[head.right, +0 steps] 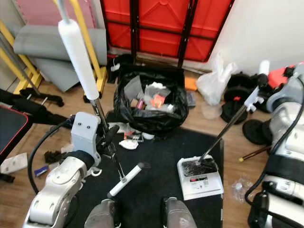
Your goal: Sweep floor
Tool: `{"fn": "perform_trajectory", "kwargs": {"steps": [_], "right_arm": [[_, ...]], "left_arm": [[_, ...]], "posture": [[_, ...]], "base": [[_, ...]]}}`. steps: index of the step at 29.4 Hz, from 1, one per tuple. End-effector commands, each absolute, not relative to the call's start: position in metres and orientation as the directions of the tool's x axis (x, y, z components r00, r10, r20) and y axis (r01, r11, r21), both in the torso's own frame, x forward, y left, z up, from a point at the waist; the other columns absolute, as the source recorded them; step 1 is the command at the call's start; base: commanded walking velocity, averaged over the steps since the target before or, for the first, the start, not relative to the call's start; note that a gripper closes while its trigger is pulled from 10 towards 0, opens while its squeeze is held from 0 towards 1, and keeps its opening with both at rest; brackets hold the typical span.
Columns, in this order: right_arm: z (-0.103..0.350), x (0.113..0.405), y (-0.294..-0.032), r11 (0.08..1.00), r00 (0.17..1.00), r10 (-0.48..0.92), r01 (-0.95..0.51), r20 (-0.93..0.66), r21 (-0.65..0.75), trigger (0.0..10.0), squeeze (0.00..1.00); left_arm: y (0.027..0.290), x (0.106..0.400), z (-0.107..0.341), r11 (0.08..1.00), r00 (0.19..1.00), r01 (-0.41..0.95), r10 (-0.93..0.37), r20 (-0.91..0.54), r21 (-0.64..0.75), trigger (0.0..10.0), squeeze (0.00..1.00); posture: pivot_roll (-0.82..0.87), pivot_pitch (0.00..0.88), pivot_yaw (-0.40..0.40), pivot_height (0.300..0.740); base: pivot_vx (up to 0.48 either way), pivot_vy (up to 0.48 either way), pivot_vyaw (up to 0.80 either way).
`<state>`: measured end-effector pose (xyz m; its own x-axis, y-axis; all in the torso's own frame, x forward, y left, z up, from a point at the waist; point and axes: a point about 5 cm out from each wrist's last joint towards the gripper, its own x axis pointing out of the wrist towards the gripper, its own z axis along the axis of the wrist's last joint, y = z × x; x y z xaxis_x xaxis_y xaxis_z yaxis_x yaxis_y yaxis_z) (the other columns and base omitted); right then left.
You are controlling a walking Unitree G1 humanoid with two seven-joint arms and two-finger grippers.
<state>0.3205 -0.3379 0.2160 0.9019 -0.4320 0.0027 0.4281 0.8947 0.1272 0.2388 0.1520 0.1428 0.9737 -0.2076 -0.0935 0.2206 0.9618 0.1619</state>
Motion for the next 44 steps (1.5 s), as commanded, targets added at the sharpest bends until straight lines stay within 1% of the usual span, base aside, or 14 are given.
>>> {"fn": "perform_trajectory", "kwargs": {"steps": [1,4,9,11,12,13,16,22,26,34,35,36,37,44], "right_arm": [[0.216,0.317,-0.351,0.875,0.886,-0.463,0.457,0.004,0.163,10.0,0.00],[0.218,0.317,-0.358,0.865,0.880,-0.475,0.467,0.005,0.183,10.0,0.00],[0.218,0.320,-0.357,0.874,0.890,-0.455,0.446,0.001,0.194,10.0,0.00],[0.218,0.328,-0.349,0.902,0.921,-0.389,0.381,-0.002,0.204,10.0,0.00],[0.218,0.328,-0.349,0.902,0.921,-0.389,0.381,-0.002,0.204,10.0,0.00],[0.219,0.335,-0.340,0.924,0.945,-0.328,0.322,-0.003,0.206,10.0,0.00],[0.222,0.340,-0.335,0.941,0.960,-0.281,0.274,0.007,0.199,10.0,0.00],[0.255,0.347,-0.324,0.981,0.987,-0.102,0.080,0.123,0.174,10.0,0.00],[0.258,0.347,-0.323,0.989,0.989,-0.077,0.061,0.123,0.132,10.0,0.00],[0.258,0.353,-0.321,0.991,0.992,-0.072,0.060,0.107,0.116,10.0,0.00],[0.257,0.355,-0.320,0.992,0.993,-0.070,0.058,0.099,0.113,8.0,0.00],[0.257,0.357,-0.319,0.992,0.994,-0.071,0.061,0.088,0.109,0.7,0.00],[0.257,0.358,-0.318,0.992,0.994,-0.076,0.068,0.076,0.107,0.0,0.00],[0.256,0.361,-0.317,0.991,0.995,-0.094,0.090,0.033,0.102,0.0,0.00]], "left_arm": [[0.150,0.234,0.148,0.952,0.965,0.259,-0.248,-0.087,0.162,10.0,0.00],[0.153,0.232,0.151,0.952,0.965,0.257,-0.245,-0.089,0.166,10.0,0.00],[0.156,0.229,0.153,0.952,0.967,0.253,-0.240,-0.091,0.175,10.0,0.00],[0.159,0.225,0.157,0.951,0.968,0.249,-0.235,-0.094,0.186,10.0,0.00],[0.159,0.225,0.157,0.951,0.968,0.249,-0.235,-0.094,0.186,10.0,0.00],[0.162,0.222,0.159,0.950,0.968,0.247,-0.231,-0.099,0.193,10.0,0.00],[0.163,0.220,0.160,0.949,0.968,0.246,-0.230,-0.103,0.195,10.0,0.00],[0.163,0.217,0.162,0.950,0.968,0.243,-0.224,-0.115,0.197,10.0,0.00],[0.165,0.216,0.162,0.950,0.967,0.243,-0.223,-0.121,0.193,10.0,0.00],[0.165,0.215,0.163,0.951,0.966,0.244,-0.223,-0.128,0.188,10.0,0.00],[0.165,0.215,0.164,0.952,0.967,0.244,-0.222,-0.128,0.187,10.0,0.00],[0.165,0.215,0.164,0.952,0.967,0.243,-0.222,-0.128,0.187,10.0,0.00],[0.164,0.215,0.164,0.952,0.967,0.243,-0.221,-0.128,0.187,10.0,0.00],[0.163,0.216,0.163,0.953,0.967,0.241,-0.220,-0.128,0.184,10.0,0.00]], "posture": [[-0.11,0.312,-0.126,0.740],[-0.11,0.323,-0.120,0.740],[-0.10,0.349,-0.106,0.740],[-0.09,0.370,-0.093,0.740],[-0.09,0.370,-0.093,0.740],[-0.09,0.377,-0.089,0.740],[-0.08,0.381,-0.088,0.740],[-0.08,0.393,-0.092,0.740],[-0.08,0.394,-0.092,0.740],[-0.08,0.395,-0.099,0.740],[-0.08,0.395,-0.099,0.740],[-0.08,0.395,-0.103,0.740],[-0.08,0.395,-0.103,0.740],[-0.08,0.391,-0.109,0.740]], "base": [[0.000,0.000,0.00],[0.000,0.000,0.00],[0.000,0.000,0.00],[0.000,0.000,0.00],[0.000,0.000,0.00],[0.000,0.000,0.00],[0.000,0.000,0.00],[0.000,0.000,0.00],[0.000,0.000,0.00],[0.000,0.000,0.00],[0.000,0.000,0.00],[0.000,0.000,0.00],[0.000,0.000,0.00],[0.000,0.000,0.00]]}}
